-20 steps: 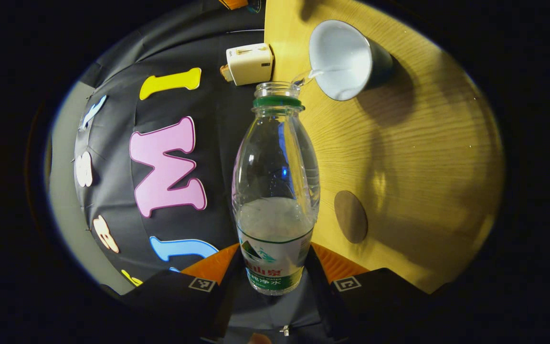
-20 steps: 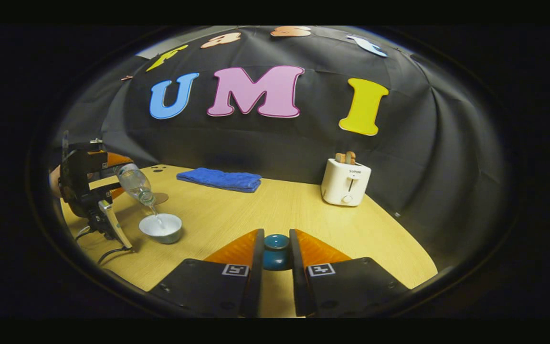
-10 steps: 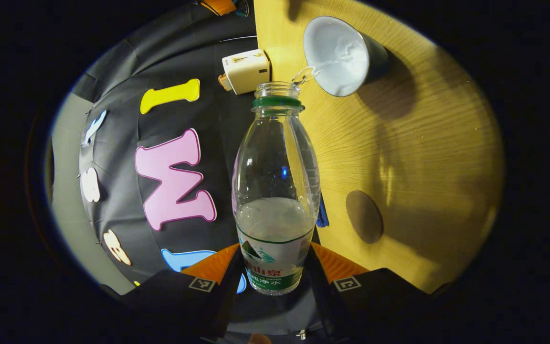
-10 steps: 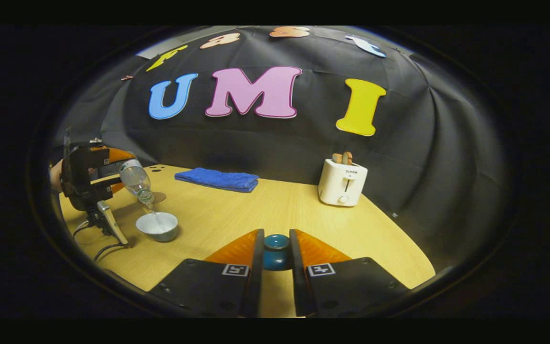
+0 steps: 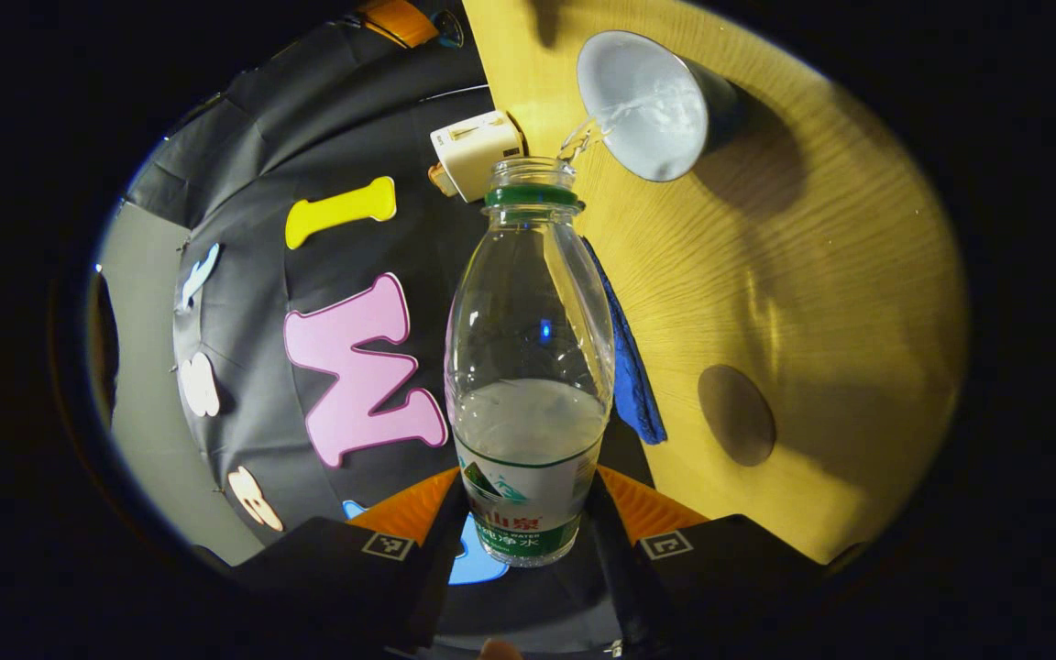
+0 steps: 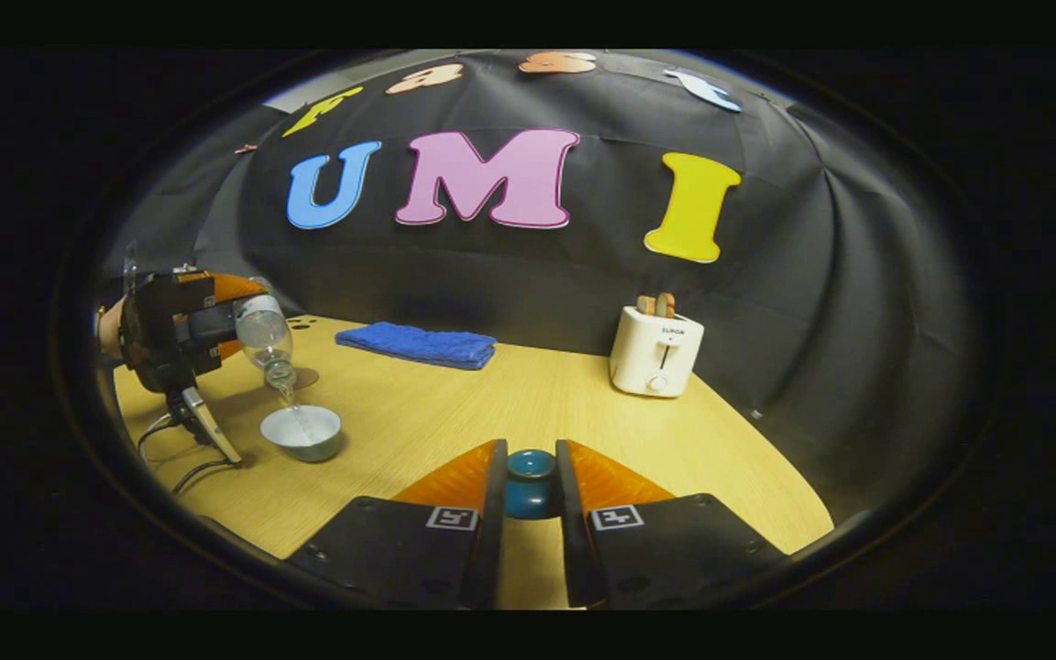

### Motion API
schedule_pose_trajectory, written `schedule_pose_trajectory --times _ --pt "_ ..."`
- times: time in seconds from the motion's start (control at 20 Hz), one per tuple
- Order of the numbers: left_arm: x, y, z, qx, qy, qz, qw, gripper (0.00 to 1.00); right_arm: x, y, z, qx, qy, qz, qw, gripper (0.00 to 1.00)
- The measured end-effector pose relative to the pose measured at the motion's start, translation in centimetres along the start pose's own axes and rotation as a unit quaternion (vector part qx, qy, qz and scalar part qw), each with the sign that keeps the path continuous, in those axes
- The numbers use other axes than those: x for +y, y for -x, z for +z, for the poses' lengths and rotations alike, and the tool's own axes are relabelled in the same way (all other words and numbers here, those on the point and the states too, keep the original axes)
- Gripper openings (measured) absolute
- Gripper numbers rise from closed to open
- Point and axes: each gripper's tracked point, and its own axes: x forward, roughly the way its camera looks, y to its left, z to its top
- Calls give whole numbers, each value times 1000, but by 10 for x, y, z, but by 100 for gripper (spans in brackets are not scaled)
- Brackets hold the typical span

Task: Open the teacup lid with one hand, grasp the water bottle and pour water into the teacup with the other hand; after pouring, place the water bottle on the coaster and then close the teacup lid.

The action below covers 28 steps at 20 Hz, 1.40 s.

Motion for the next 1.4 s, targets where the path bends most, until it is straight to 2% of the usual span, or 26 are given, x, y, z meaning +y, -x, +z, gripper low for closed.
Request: schedule_pose_trajectory --times 0.65,0.7,0.75,0.95,1.15,1.4 --pt "35 -9 9 -51 -45 83 994 74 -6 5 1 -6 0 -8 1000 24" --pt "37 -8 10 -53 -46 90 993 74 -6 6 1 -6 -1 -8 1000 30" --pt "39 -8 11 -57 -49 97 992 74 -6 6 2 -6 -1 -8 1000 25" --pt "51 -10 16 -72 -66 126 987 74 -5 6 3 -8 1 -7 1000 25" --pt "77 -6 18 -93 -61 173 979 74 -5 6 4 -9 0 -6 1000 24" --pt "77 -14 24 -106 -83 182 974 74 -4 6 6 -12 3 -6 1000 24"
